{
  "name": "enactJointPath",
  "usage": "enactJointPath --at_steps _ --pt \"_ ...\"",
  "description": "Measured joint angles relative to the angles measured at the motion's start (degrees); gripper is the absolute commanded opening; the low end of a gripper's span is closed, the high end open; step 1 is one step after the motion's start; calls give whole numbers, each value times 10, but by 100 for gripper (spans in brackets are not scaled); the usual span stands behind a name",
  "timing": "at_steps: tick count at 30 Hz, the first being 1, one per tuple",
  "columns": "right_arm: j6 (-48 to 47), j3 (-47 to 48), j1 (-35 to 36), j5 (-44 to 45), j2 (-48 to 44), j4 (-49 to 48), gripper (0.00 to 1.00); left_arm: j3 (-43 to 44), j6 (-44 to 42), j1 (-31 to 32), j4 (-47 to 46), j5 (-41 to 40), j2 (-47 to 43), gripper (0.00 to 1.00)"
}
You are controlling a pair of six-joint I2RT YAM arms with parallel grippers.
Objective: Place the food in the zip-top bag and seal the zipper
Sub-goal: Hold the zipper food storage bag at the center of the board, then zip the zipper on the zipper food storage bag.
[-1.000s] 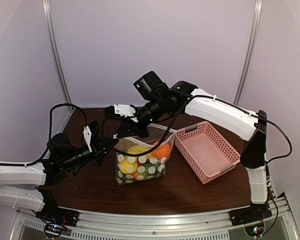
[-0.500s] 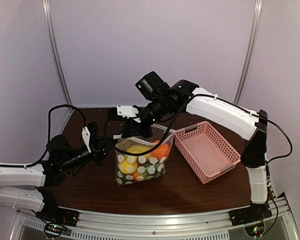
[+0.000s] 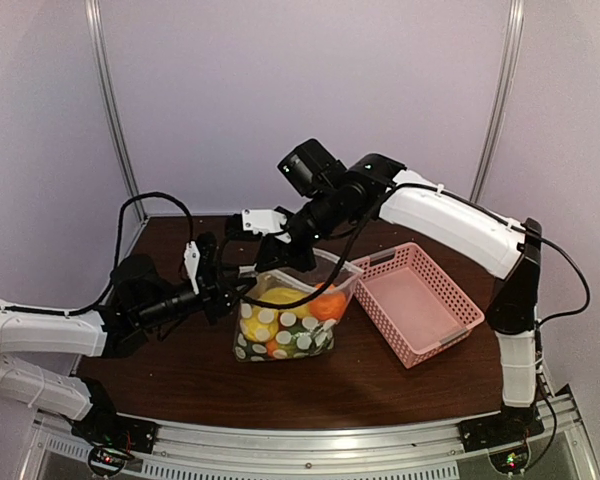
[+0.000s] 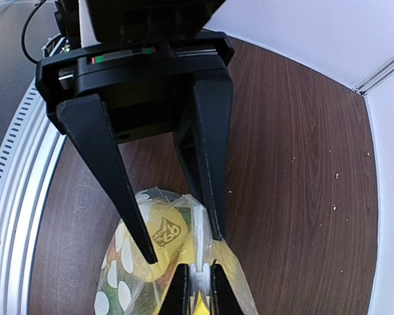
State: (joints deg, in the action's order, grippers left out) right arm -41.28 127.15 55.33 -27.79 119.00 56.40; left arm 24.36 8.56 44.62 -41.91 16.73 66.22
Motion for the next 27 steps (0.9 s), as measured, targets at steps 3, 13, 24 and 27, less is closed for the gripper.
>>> enactJointPath --at_steps 3,13,24,27 --pt "-8 0 5 9 -2 7 3 7 3 0 0 6 3 22" --pt "-21 0 12 23 -5 18 3 11 -7 0 9 13 4 0" --pt "-30 4 19 52 -5 18 0 -3 -40 2 72 -40 -67 0" --pt "-34 5 19 61 -5 24 0 -10 -53 2 95 -57 -92 0"
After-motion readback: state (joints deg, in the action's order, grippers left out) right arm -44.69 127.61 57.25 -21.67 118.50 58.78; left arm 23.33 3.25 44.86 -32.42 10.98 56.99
